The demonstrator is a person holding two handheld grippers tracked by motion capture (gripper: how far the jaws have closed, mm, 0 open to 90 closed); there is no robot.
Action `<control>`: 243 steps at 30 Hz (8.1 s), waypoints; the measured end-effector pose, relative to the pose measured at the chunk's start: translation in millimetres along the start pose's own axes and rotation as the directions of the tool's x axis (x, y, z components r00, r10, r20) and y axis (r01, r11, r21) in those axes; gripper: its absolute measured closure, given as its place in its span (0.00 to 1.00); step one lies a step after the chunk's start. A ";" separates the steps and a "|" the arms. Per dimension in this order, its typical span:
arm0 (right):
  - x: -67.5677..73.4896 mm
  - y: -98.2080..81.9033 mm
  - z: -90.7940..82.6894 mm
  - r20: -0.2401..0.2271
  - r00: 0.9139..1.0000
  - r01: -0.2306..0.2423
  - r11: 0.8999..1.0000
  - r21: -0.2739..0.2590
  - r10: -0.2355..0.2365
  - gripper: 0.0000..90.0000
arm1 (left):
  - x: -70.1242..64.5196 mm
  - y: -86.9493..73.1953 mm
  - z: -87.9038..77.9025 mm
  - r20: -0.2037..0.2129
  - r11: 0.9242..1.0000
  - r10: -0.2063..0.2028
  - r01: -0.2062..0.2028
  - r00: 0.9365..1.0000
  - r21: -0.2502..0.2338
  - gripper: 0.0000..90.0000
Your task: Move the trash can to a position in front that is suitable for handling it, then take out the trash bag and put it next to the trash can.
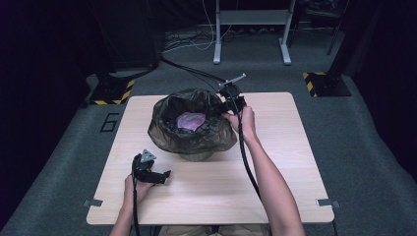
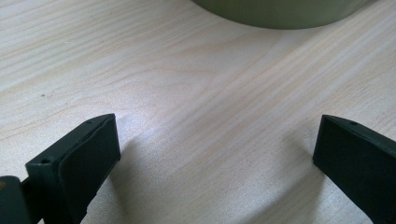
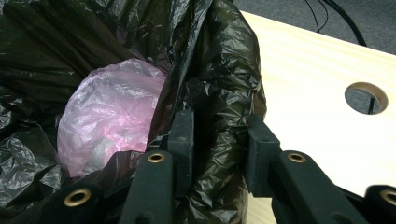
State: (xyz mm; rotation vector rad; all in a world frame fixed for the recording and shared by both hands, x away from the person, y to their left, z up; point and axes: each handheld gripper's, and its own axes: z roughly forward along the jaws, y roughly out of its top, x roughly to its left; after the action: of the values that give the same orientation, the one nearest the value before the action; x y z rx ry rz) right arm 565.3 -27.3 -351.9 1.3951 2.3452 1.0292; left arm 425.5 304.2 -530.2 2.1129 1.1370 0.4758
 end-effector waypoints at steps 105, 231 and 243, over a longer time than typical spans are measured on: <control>-25.4 -192.8 -98.4 0.099 0.980 0.191 0.960 -0.205 -0.173 0.29 | -28.1 83.5 -33.4 0.169 0.970 0.112 -0.071 0.979 -0.231 0.09; -39.0 -35.2 -141.9 0.054 0.993 0.121 0.936 -0.331 -0.109 1.00 | -10.5 269.0 -57.0 0.237 0.950 0.135 -0.058 0.962 -0.306 1.00; 8.1 0.9 -102.6 0.016 0.977 0.209 0.949 -0.238 -0.212 1.00 | -49.3 284.1 -26.9 0.273 0.964 0.213 -0.156 0.938 -0.213 0.96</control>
State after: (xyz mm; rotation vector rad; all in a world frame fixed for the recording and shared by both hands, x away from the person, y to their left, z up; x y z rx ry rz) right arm 509.1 -66.8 -275.3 1.0302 2.2288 1.2076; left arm 548.5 164.0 -308.8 2.0491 0.6993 0.3252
